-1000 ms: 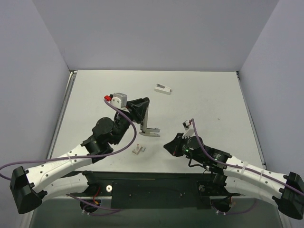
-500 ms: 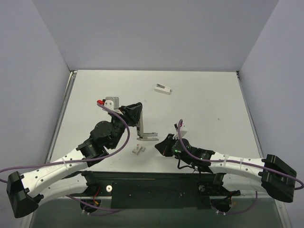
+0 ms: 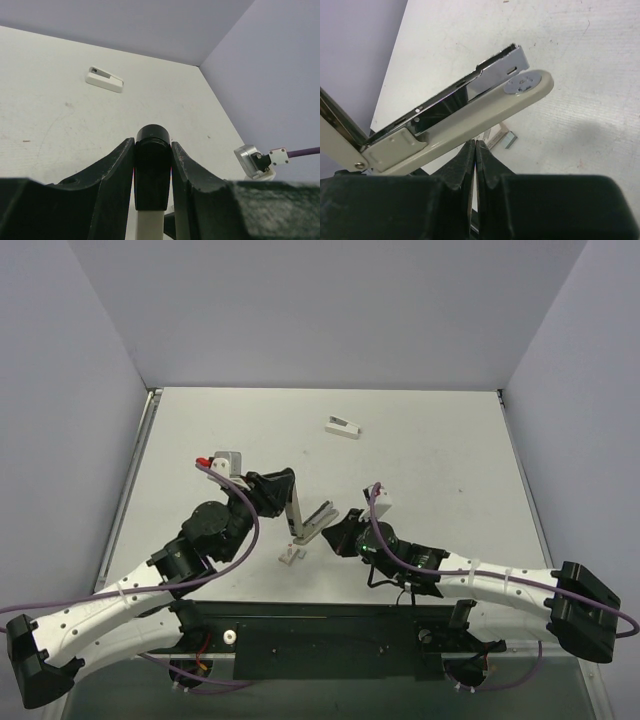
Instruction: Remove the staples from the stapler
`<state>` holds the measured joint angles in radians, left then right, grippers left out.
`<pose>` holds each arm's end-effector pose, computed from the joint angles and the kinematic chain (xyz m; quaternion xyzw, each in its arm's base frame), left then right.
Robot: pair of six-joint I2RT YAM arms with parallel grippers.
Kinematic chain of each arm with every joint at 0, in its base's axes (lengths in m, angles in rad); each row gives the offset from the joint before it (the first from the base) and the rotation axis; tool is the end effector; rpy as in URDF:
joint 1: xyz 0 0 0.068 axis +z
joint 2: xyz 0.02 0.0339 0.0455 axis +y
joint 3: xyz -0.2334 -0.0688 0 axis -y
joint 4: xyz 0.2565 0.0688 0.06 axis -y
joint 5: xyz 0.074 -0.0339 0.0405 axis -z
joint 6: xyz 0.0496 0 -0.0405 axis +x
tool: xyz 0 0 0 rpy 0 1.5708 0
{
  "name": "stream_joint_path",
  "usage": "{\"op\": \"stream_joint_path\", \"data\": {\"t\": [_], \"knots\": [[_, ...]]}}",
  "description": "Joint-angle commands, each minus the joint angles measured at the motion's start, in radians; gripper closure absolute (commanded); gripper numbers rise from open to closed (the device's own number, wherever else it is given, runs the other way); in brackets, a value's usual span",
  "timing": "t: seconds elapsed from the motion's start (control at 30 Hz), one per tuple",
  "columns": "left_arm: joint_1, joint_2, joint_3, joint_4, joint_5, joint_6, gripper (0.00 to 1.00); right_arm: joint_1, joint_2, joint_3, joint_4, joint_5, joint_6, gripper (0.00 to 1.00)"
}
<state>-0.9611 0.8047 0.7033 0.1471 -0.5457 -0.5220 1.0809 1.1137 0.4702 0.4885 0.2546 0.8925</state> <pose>0.1561 -0.1785 0.3207 -0.0453 0.6917 -0.3331 0.6392 0.1422 0.2401 0.1982 0.0113 0.7580 0.4849 0.4361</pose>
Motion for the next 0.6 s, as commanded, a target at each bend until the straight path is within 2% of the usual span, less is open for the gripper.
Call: {"op": "stream_joint_path", "data": {"t": [0.0,0.23,0.37,0.57], "knots": [[-0.005,-0.064,-0.008,-0.003,0.084,-0.082,1.0,0.001,0.001,0.065,-0.014,0.054,-0.09,1.0],[-0.005,-0.108,-0.025,-0.058,0.13,-0.104,1.0,-0.01,-0.008,0.119,-0.036,0.025,-0.194,1.0],[-0.005,-0.114,-0.03,-0.063,0.151,-0.102,1.0,-0.007,-0.043,0.162,-0.1,0.005,-0.257,1.0],[-0.005,-0.113,-0.041,0.003,0.274,-0.044,1.0,-0.012,-0.178,0.179,-0.273,0.025,-0.328,1.0]]}}
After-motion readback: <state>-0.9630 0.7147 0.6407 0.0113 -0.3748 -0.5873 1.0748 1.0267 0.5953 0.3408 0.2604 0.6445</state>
